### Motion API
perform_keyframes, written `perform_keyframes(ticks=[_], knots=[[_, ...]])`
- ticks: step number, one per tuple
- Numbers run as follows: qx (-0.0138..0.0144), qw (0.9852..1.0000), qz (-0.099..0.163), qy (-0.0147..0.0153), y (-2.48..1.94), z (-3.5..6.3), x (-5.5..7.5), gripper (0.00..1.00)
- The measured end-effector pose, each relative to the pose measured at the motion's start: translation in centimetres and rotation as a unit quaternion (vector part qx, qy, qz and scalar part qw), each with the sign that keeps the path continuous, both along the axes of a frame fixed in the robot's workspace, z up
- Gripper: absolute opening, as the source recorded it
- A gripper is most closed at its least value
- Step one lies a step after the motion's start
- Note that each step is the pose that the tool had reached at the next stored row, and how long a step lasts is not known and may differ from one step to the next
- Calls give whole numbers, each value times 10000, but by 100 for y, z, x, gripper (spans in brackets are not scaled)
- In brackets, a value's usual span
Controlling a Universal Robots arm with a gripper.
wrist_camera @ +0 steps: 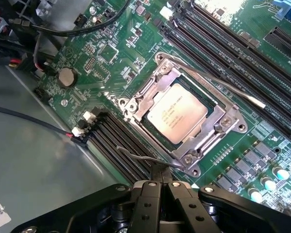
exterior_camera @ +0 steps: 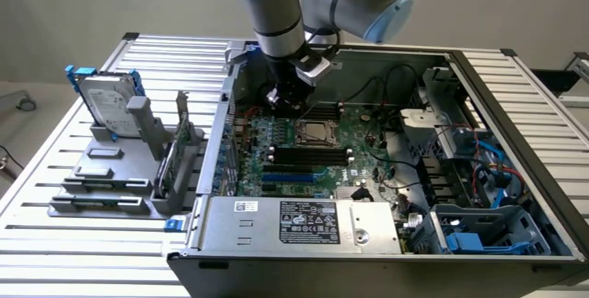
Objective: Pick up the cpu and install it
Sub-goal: 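Install the first cpu locking lever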
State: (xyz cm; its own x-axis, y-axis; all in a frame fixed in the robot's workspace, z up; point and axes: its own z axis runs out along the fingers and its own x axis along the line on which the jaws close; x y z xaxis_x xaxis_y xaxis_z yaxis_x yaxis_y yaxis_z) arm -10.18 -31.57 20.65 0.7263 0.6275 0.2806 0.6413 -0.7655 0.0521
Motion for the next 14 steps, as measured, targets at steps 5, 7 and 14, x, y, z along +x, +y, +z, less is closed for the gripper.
perform_keyframes(ticks=[5,7,14], knots=[[16,10000,0,21,-11,20,0,11],[22,10000,0,23,-17,23,0,11],[38,10000,-1,32,-44,38,0,11]])
